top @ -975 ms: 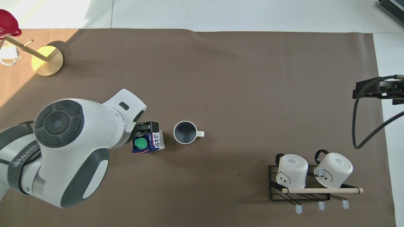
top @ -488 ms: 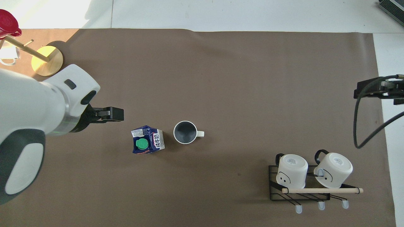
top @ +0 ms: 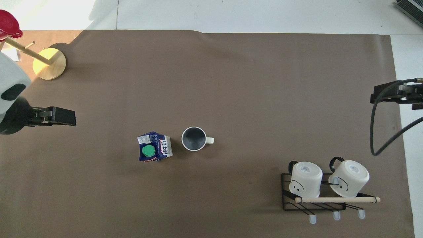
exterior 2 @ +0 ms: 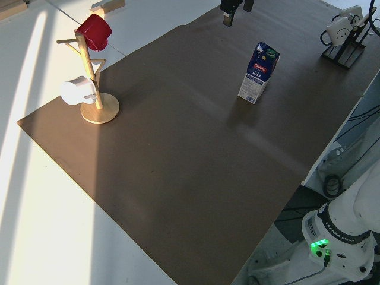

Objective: Place cup and milk on table

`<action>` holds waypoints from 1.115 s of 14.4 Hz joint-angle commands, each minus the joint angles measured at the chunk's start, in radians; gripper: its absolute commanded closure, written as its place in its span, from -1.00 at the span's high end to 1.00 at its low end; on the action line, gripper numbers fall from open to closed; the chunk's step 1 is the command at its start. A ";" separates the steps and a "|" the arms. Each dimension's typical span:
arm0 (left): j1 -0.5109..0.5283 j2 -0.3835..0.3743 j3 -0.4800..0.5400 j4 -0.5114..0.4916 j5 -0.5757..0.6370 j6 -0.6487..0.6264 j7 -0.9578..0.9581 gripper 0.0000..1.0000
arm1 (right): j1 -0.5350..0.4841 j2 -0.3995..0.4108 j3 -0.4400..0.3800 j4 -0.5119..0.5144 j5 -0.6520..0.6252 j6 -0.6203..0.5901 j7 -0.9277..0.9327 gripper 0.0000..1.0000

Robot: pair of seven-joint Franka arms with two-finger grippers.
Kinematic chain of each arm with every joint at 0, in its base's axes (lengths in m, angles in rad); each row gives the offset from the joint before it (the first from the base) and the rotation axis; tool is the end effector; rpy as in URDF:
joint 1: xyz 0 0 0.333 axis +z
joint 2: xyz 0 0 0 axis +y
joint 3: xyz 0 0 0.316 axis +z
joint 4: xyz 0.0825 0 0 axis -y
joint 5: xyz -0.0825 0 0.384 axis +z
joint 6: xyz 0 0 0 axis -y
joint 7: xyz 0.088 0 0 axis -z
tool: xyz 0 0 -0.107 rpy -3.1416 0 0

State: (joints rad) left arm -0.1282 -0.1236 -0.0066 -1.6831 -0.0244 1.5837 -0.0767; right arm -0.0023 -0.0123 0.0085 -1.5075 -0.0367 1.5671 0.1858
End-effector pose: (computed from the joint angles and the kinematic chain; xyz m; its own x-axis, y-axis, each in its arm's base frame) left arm 0.5115 -0.0722 0.6388 0.9981 -0.0577 0.0223 -0.0583 -0.9980 0.0254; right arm 0.5507 -0.0005 0.6609 0.9809 -0.1787 0.0774 -0.1809 -0.9832 0.0228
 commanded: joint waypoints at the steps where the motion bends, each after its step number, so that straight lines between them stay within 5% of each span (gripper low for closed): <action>1: 0.051 -0.011 -0.009 0.016 0.008 -0.050 0.077 1.00 | -0.010 0.000 0.007 0.010 0.001 -0.018 -0.016 1.00; 16: 0.053 -0.019 0.011 0.014 0.007 -0.080 0.080 1.00 | -0.010 0.000 0.007 0.010 0.001 -0.018 -0.016 1.00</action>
State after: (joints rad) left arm -0.0828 -0.1362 0.0009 -1.6794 -0.0244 1.5257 -0.0057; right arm -0.0023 -0.0123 0.0085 -1.5075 -0.0367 1.5671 0.1858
